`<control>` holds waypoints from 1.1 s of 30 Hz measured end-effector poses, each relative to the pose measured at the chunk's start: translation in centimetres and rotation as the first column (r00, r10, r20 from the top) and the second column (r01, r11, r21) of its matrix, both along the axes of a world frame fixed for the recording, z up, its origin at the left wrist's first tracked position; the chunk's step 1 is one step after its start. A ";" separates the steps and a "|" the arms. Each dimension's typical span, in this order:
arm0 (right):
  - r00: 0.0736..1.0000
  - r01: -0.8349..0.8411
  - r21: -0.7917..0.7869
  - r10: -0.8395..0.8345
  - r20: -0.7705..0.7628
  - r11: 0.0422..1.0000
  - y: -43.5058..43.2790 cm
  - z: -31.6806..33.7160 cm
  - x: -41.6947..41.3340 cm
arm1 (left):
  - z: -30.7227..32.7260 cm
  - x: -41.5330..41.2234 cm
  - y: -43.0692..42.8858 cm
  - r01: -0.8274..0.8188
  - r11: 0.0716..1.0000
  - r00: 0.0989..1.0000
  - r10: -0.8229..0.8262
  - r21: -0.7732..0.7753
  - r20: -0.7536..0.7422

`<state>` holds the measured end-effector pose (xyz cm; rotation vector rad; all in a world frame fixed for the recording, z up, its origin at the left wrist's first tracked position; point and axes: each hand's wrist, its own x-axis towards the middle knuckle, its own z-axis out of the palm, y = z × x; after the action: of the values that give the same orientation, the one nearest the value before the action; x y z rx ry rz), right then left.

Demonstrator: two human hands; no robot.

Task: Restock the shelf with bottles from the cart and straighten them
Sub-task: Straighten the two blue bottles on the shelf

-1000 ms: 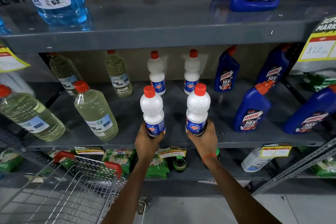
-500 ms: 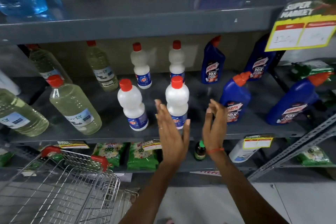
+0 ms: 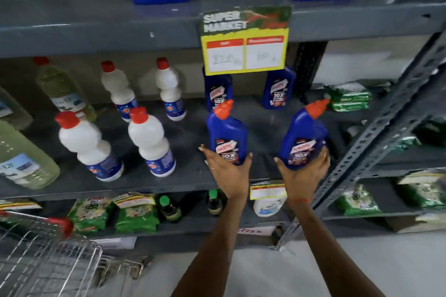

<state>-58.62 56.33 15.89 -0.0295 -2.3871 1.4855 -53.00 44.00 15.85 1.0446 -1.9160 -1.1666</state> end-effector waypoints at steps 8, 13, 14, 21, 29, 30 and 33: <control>0.996 -0.083 -0.076 0.086 0.038 0.994 0.3 -1.4 -2.3 | -0.4 -1.1 0.7 -0.161 0.986 0.987 0.162 0.035 -0.019; 0.996 -0.072 -0.089 0.076 0.036 0.993 0.3 -1.5 -2.5 | -0.9 -0.3 1.3 -0.182 0.983 0.983 0.183 0.028 -0.031; 0.996 -0.071 -0.096 0.075 0.045 0.993 0.3 -1.5 -2.5 | -0.9 -0.1 1.5 -0.183 0.983 0.983 0.184 0.023 -0.027; 0.996 -0.058 -0.086 0.064 0.067 0.995 0.2 -1.5 -2.3 | -0.8 0.4 1.9 -0.168 0.986 0.986 0.168 0.013 -0.004; 0.994 -0.061 -0.043 0.065 0.091 0.997 0.4 -1.3 -2.1 | -0.4 0.6 1.8 -0.146 0.989 0.989 0.146 0.031 0.008; 0.994 -0.058 -0.039 0.062 0.095 0.998 0.4 -1.2 -2.1 | -0.3 0.8 1.8 -0.144 0.989 0.989 0.144 0.033 0.015; 0.993 -0.053 -0.028 0.056 0.102 0.998 0.5 -1.1 -2.0 | -0.1 1.0 1.8 -0.134 0.990 0.991 0.133 0.039 0.018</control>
<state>-60.63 56.78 14.83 -0.0481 -2.4678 1.5751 -52.02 45.82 15.72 1.1871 -1.8106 -1.1287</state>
